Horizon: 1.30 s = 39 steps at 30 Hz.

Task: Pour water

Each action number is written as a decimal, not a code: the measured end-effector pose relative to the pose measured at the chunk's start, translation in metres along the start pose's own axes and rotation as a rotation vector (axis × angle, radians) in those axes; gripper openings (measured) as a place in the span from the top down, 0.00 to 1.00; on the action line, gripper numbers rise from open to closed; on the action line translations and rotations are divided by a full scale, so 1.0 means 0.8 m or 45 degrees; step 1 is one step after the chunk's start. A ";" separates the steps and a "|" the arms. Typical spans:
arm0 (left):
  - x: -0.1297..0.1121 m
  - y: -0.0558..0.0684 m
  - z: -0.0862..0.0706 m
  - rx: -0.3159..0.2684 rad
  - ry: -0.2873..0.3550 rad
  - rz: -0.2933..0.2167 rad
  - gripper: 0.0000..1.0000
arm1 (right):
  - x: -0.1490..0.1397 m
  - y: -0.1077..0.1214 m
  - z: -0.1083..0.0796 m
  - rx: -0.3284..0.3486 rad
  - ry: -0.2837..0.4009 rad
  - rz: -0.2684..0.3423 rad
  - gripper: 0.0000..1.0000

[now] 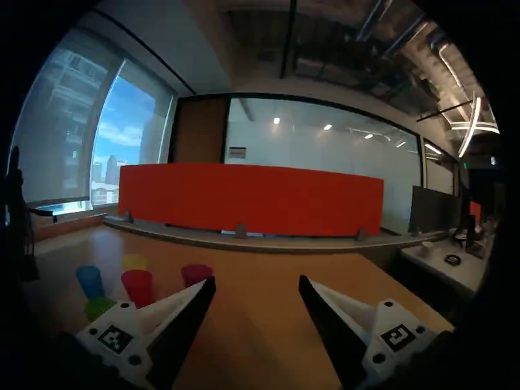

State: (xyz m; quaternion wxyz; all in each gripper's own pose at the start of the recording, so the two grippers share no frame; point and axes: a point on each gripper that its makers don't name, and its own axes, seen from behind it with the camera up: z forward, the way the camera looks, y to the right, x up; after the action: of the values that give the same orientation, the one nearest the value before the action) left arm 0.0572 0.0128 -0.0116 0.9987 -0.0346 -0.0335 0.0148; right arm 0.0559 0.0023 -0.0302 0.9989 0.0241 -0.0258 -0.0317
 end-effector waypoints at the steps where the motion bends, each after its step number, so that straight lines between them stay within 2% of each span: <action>1: -0.001 -0.002 0.001 0.011 0.002 -0.001 0.15 | 0.001 0.003 0.001 -0.011 0.005 0.003 0.01; 6: -0.006 -0.009 0.003 0.052 0.012 -0.023 0.15 | 0.003 0.016 0.004 -0.058 0.014 0.031 0.01; 12: -0.006 -0.010 0.007 0.064 0.046 -0.049 0.15 | -0.007 0.029 0.008 -0.096 -0.010 0.061 0.01; 18: 0.001 -0.012 0.009 0.096 0.106 -0.023 0.15 | -0.007 0.033 0.009 -0.119 -0.018 0.051 0.01; 24: -0.007 -0.012 0.011 0.101 0.120 -0.017 0.15 | -0.005 0.031 0.009 -0.128 -0.031 0.049 0.01; 27: -0.013 -0.017 0.012 0.118 0.132 -0.010 0.15 | -0.005 0.032 0.008 -0.131 -0.035 0.053 0.01; 33: -0.026 -0.018 0.013 0.128 0.128 0.012 0.15 | -0.009 0.036 0.008 -0.146 -0.052 0.070 0.01; 39: -0.044 -0.018 0.016 0.125 0.110 -0.009 0.15 | -0.011 0.045 0.004 -0.164 -0.068 0.063 0.01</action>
State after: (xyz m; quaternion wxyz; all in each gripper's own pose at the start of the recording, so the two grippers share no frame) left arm 0.0217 -0.0020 -0.0001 0.9998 0.0138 0.0103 0.0113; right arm 0.0489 0.0387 -0.0256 0.9978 -0.0416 -0.0508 -0.0093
